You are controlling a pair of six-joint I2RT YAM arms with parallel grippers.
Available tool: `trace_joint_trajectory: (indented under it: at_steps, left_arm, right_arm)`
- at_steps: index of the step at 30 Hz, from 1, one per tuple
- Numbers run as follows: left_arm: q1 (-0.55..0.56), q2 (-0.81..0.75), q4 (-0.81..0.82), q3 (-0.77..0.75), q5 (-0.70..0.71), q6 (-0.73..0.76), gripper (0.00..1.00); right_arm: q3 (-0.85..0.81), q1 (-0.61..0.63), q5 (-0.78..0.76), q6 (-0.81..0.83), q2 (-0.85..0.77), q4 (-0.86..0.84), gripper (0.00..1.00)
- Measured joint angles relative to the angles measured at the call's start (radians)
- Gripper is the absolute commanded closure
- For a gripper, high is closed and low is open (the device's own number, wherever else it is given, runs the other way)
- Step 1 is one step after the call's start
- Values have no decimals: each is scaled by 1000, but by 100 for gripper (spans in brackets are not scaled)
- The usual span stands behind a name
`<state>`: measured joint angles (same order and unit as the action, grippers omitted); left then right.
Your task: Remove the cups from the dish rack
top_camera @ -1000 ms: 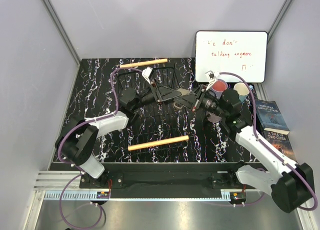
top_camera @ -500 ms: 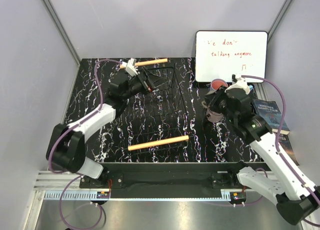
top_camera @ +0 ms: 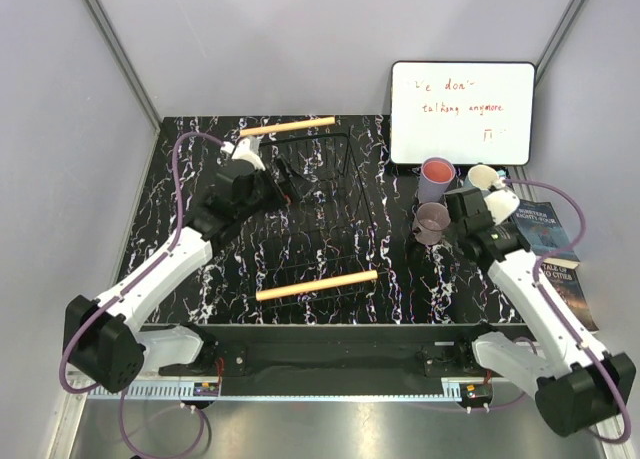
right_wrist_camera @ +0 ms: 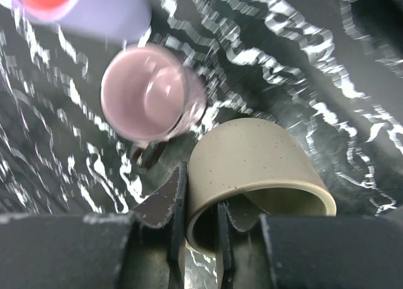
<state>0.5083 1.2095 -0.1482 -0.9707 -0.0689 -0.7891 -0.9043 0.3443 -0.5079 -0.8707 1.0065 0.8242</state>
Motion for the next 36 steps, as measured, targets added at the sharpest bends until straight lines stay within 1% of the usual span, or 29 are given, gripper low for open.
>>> trace_joint_trajectory:
  at_steps: [4, 9, 13, 17, 25, 31, 36]
  left_arm:
    - [1, -6, -95, 16, 59, 2, 1]
    - [1, -5, -158, 16, 97, -17, 1]
    - [2, 1, -198, 16, 112, -31, 1]
    - [2, 5, -225, 16, 123, -36, 1]
    - [3, 13, -248, 16, 129, -47, 1]
    - [5, 32, -272, 16, 129, -49, 1]
    - [5, 33, -278, 16, 129, -49, 1]
  right_arm:
    - [-2, -101, -22, 0, -43, 19, 100]
    - [-2, -200, 6, -3, 42, 27, 100]
    - [-12, -230, 58, -25, 161, 29, 100]
    - [-74, -263, 113, -50, 299, 40, 100]
    - [-175, -322, 139, -71, 404, 30, 100]
    - [-170, -386, 144, -71, 504, 5, 100]
    - [-109, -406, 154, -66, 531, -45, 100]
